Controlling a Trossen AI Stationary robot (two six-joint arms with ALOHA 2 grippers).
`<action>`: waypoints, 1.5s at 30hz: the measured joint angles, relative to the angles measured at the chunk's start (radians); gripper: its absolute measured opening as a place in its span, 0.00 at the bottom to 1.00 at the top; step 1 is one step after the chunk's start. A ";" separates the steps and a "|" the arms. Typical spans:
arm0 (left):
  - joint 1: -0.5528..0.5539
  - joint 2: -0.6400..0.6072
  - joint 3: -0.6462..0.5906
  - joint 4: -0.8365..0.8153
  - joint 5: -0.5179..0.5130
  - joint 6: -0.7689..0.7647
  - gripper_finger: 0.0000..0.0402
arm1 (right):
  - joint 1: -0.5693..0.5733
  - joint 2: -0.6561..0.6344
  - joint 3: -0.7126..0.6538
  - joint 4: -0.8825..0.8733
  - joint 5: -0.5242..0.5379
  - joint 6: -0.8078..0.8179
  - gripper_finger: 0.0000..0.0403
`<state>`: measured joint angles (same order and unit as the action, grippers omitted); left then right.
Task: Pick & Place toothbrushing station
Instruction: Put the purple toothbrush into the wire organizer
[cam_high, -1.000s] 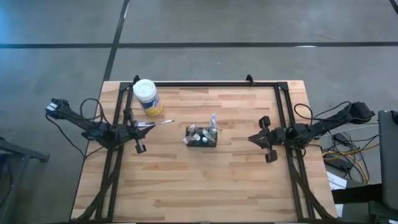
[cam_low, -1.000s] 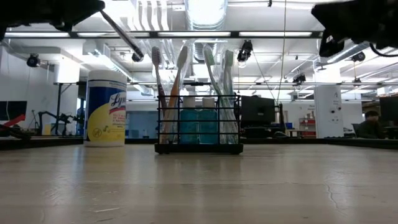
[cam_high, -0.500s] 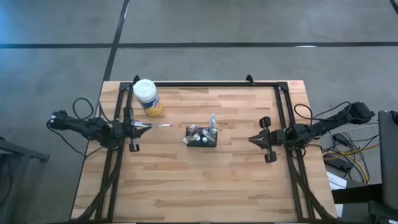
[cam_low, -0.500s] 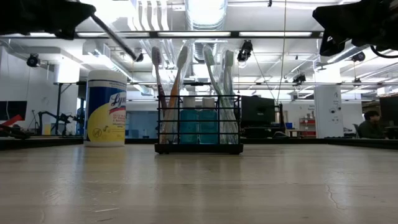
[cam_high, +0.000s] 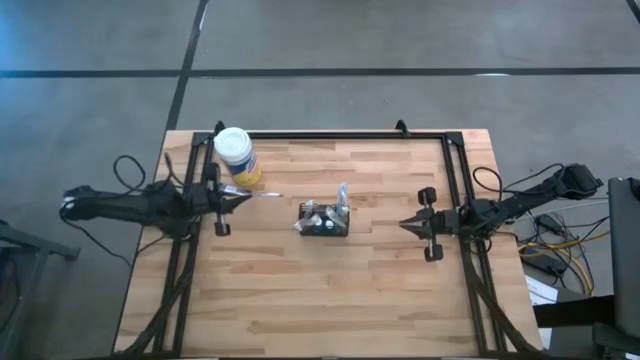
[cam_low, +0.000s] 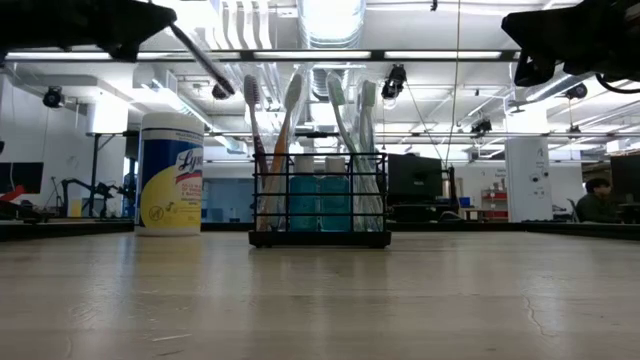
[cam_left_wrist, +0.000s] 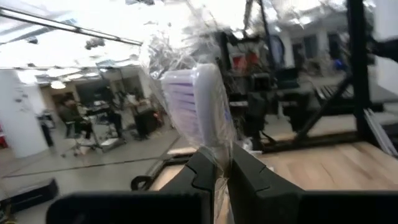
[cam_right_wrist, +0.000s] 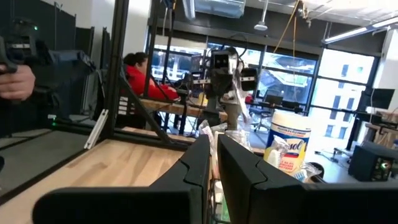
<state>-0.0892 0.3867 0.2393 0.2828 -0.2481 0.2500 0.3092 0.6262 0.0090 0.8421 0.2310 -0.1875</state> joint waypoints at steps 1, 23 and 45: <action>0.018 0.034 0.020 -0.003 0.035 -0.001 0.05 | 0.000 0.000 0.000 0.000 0.000 0.000 0.07; 0.160 0.656 0.336 -0.059 0.258 -0.030 0.06 | 0.000 0.004 0.000 -0.031 -0.001 0.031 0.07; 0.260 0.964 0.452 -0.148 0.349 -0.029 0.07 | 0.000 0.005 0.000 -0.035 -0.002 0.039 0.07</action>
<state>0.1703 1.3505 0.6915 0.1344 0.1011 0.2211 0.3089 0.6308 0.0093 0.8076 0.2288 -0.1482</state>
